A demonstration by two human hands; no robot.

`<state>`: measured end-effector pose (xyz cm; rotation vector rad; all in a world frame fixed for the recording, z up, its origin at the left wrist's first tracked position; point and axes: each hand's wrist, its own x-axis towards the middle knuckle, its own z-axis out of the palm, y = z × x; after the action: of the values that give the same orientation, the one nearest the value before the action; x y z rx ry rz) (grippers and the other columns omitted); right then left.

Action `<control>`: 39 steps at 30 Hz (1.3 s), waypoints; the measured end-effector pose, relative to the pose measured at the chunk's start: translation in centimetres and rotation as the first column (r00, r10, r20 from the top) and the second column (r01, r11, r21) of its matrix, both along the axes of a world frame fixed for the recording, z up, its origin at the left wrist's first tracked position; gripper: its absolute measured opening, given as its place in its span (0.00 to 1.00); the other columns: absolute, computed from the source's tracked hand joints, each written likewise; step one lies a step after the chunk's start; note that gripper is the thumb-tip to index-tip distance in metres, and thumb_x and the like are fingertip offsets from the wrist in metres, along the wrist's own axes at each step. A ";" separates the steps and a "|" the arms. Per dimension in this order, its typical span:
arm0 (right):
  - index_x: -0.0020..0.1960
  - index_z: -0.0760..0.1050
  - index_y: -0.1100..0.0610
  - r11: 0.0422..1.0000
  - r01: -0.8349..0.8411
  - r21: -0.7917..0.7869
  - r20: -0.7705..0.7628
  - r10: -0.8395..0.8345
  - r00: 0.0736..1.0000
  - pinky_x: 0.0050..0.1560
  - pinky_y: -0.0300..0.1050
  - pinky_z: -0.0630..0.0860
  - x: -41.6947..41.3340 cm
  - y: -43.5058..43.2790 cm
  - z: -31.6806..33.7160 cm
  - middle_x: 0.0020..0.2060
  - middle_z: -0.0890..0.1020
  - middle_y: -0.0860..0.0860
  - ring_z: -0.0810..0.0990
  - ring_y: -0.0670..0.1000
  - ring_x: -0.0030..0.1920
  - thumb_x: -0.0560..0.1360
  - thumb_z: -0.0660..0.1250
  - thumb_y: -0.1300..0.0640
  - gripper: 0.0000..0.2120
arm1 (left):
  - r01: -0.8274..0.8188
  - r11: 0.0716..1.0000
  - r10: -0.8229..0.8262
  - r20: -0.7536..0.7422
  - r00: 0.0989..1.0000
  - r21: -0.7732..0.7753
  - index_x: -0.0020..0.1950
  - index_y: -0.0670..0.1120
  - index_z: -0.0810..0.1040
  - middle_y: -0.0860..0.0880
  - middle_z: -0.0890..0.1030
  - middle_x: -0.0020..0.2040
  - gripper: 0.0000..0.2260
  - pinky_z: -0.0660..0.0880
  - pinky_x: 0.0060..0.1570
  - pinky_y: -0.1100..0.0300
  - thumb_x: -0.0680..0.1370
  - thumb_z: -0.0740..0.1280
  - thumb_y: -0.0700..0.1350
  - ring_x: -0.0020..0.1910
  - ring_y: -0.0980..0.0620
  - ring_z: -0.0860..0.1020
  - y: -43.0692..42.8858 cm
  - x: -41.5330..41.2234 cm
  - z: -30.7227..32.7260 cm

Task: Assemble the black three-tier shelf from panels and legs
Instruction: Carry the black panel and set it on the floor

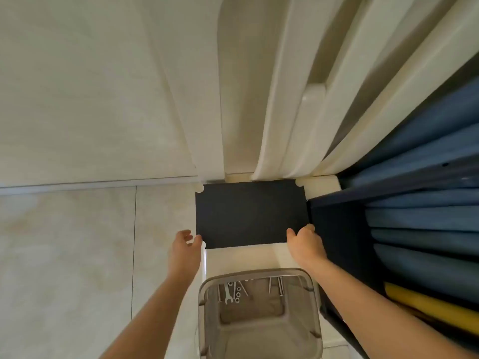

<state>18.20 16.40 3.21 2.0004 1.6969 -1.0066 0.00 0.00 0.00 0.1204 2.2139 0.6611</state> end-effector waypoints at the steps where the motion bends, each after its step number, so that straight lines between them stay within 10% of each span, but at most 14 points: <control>1: 0.71 0.60 0.65 1.000 0.014 -0.007 -0.002 -0.014 1.000 0.43 0.49 0.76 -0.2 0.0 -0.3 0.58 0.76 0.60 0.79 0.59 0.52 0.83 0.59 0.50 0.24 | -0.043 0.998 0.042 0.025 0.999 0.037 0.73 0.43 0.69 0.44 0.76 0.68 0.18 0.71 0.58 0.54 0.85 0.62 0.47 0.60 0.46 0.76 0.3 -0.1 -0.6; 10: 0.75 0.55 0.63 0.995 0.097 0.014 0.084 -0.097 0.992 0.49 0.52 0.73 -0.6 1.5 -2.2 0.69 0.67 0.63 0.76 0.63 0.60 0.83 0.59 0.49 0.27 | -0.195 0.972 0.161 0.236 0.958 0.128 0.72 0.44 0.70 0.50 0.77 0.56 0.19 0.70 0.39 0.65 0.84 0.63 0.51 0.44 0.58 0.75 2.7 -0.9 -3.6; 20: 0.74 0.57 0.61 0.998 0.060 0.019 0.105 -0.061 0.993 0.43 0.47 0.71 -0.5 1.7 -2.7 0.70 0.65 0.62 0.77 0.61 0.59 0.83 0.59 0.49 0.26 | -0.253 0.955 0.202 0.279 0.939 0.158 0.72 0.45 0.71 0.54 0.80 0.50 0.20 0.75 0.57 0.52 0.82 0.66 0.50 0.49 0.55 0.79 0.7 -2.6 -4.2; 27: 0.77 0.60 0.57 0.993 0.102 -0.063 -0.134 -0.110 0.985 0.63 0.53 0.73 -1.8 1.1 -3.2 0.72 0.68 0.57 0.71 0.60 0.69 0.81 0.62 0.47 0.28 | -0.220 0.962 0.176 0.251 0.952 0.159 0.78 0.48 0.64 0.49 0.78 0.59 0.22 0.74 0.65 0.45 0.85 0.60 0.50 0.57 0.47 0.77 -1.6 -3.5 -4.0; 39: 0.74 0.62 0.55 0.962 0.164 -0.217 -0.223 -0.213 0.951 0.62 0.53 0.73 -5.8 -1.8 -2.4 0.68 0.71 0.56 0.73 0.59 0.65 0.76 0.70 0.46 0.32 | -0.580 0.808 0.506 0.380 0.774 0.105 0.67 0.55 0.66 0.58 0.76 0.53 0.13 0.75 0.42 0.56 0.84 0.62 0.54 0.49 0.55 0.76 -5.3 -3.0 -3.4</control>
<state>12.41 14.59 0.77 2.0042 1.4682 -1.4812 -3.04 -5.33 -3.43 -0.5216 1.8268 1.1520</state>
